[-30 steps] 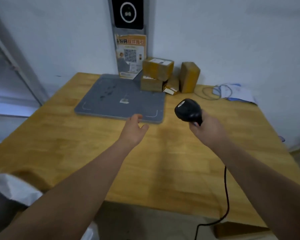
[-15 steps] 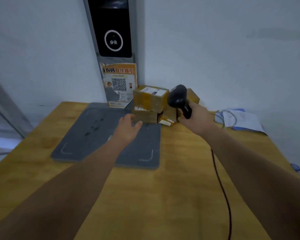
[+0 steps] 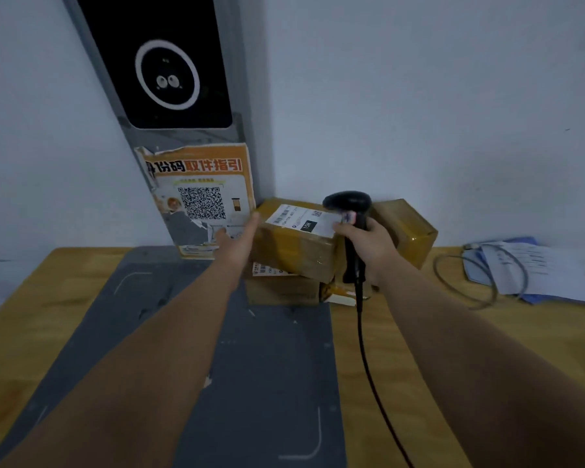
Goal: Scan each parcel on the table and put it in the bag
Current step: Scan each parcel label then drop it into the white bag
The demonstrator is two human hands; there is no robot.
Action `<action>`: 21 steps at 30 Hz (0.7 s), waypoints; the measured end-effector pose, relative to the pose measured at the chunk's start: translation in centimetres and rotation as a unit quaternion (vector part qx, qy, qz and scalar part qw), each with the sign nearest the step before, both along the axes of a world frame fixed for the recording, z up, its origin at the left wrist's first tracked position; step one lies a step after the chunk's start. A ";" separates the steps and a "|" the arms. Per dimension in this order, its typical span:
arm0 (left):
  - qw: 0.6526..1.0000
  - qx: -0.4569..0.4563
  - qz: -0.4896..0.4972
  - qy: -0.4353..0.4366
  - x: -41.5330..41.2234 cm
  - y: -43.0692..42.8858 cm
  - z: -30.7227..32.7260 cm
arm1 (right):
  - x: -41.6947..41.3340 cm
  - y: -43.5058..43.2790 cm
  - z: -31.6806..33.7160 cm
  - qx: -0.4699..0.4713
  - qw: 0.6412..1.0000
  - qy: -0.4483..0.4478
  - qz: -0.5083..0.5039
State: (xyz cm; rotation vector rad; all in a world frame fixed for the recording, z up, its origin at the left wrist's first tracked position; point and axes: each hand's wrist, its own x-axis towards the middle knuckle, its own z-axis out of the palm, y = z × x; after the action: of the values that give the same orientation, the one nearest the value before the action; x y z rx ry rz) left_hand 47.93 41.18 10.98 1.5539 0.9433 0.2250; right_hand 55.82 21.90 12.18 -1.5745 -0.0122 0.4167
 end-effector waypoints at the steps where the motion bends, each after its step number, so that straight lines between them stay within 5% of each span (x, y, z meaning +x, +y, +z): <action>1: 1.000 -0.027 0.001 0.002 0.8 0.4 -0.3 | 0.4 0.4 -0.5 0.023 0.999 0.036 0.008; 9: 0.988 -0.131 -0.068 0.030 3.5 2.1 -3.3 | 1.8 0.7 -4.7 0.142 0.971 0.180 0.063; 21: 0.986 -0.165 -0.010 0.028 -2.7 -0.3 -3.3 | -3.2 0.4 -4.5 0.141 0.972 0.157 0.101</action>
State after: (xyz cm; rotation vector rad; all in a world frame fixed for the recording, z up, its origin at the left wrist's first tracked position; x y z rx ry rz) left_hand 45.23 40.89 7.72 1.2680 0.9555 0.0072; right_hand 52.66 22.34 7.63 -1.2182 0.0111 0.7864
